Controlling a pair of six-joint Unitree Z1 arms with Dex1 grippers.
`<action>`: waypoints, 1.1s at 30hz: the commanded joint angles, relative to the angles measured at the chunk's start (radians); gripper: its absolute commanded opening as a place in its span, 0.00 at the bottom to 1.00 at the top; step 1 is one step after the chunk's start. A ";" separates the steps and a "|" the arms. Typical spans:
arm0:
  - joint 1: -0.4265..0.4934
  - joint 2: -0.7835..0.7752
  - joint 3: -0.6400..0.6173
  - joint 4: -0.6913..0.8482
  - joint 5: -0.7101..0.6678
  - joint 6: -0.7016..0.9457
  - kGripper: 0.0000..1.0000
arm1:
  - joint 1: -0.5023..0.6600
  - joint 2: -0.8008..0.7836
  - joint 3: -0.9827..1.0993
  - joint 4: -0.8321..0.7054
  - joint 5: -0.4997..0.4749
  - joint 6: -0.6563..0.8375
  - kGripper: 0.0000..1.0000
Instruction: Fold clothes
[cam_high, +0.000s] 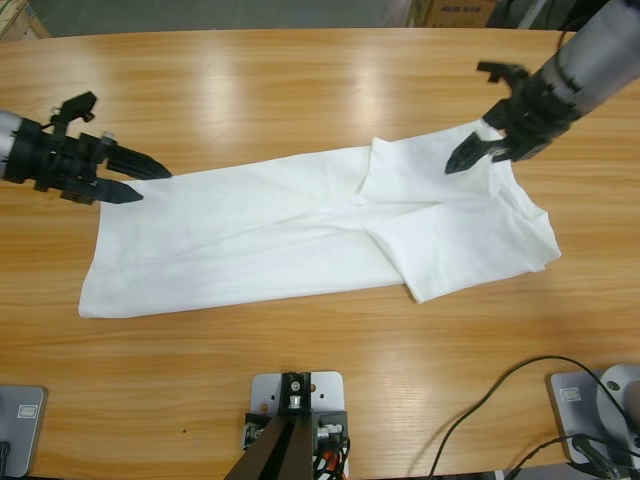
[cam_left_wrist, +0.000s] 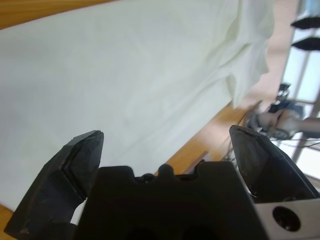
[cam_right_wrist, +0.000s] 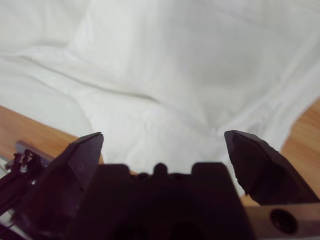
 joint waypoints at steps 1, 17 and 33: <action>0.203 -0.082 0.310 -0.227 -0.118 -0.055 0.97 | 0.009 -0.100 -0.001 0.066 -0.016 0.012 1.00; 0.294 -0.398 0.495 -0.362 -0.036 -0.373 0.90 | 0.078 -0.188 0.022 0.117 -0.011 0.058 1.00; 0.189 -0.223 0.358 -0.272 -0.119 -0.340 0.91 | 0.116 -0.274 0.066 0.133 -0.003 0.120 1.00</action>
